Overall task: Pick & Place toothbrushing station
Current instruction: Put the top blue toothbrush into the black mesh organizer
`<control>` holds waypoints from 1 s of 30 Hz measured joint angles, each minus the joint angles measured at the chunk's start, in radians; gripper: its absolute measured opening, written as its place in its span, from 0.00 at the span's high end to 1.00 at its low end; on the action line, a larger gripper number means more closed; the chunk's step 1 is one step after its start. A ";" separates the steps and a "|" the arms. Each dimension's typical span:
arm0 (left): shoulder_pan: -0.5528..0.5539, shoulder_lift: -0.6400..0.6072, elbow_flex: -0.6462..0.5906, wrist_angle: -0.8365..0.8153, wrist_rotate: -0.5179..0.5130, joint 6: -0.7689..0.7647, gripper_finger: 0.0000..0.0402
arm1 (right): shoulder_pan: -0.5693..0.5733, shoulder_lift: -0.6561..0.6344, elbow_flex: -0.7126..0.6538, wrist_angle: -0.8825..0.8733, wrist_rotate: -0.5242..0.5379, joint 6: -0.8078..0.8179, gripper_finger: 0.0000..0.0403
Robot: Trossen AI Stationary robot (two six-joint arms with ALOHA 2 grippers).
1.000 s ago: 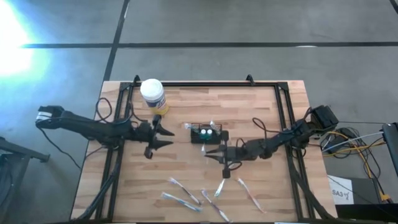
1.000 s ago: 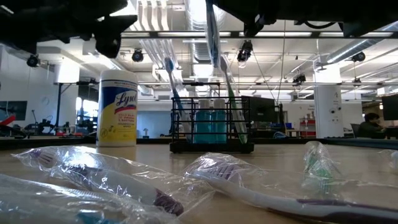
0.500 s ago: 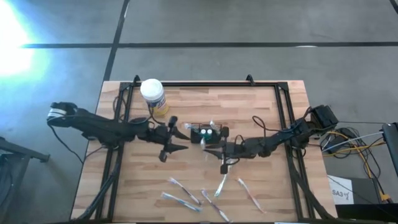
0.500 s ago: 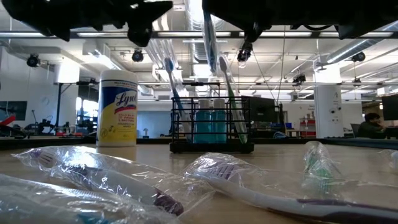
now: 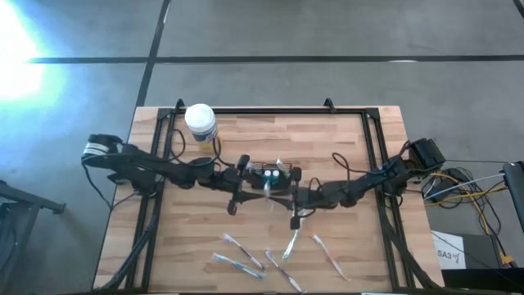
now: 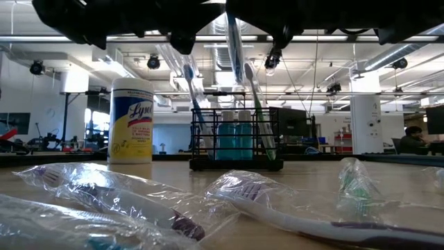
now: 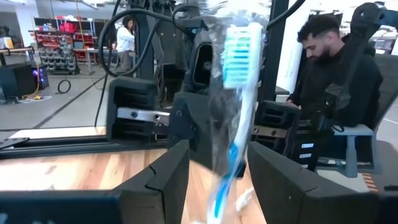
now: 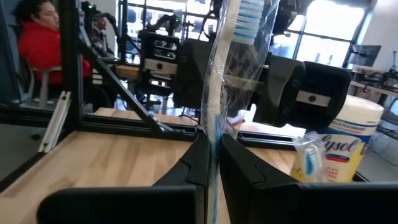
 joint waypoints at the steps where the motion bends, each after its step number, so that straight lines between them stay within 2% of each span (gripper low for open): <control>1: 0.000 0.008 0.008 0.000 0.001 0.000 0.58 | -0.001 0.000 -0.001 -0.002 0.000 0.000 0.96; 9: -0.004 0.062 0.059 -0.001 0.077 0.000 0.58 | 0.000 0.000 -0.007 -0.002 0.001 0.000 0.96; 20: -0.013 0.080 0.074 0.002 0.072 0.000 0.60 | 0.000 0.000 -0.013 0.004 0.050 0.015 0.96; 24: -0.013 0.080 0.074 0.002 0.053 -0.002 0.70 | 0.000 0.000 -0.013 0.005 0.052 0.016 0.96; 30: -0.013 0.080 0.074 0.002 0.042 0.002 0.95 | 0.000 0.000 -0.013 0.006 0.049 0.021 0.95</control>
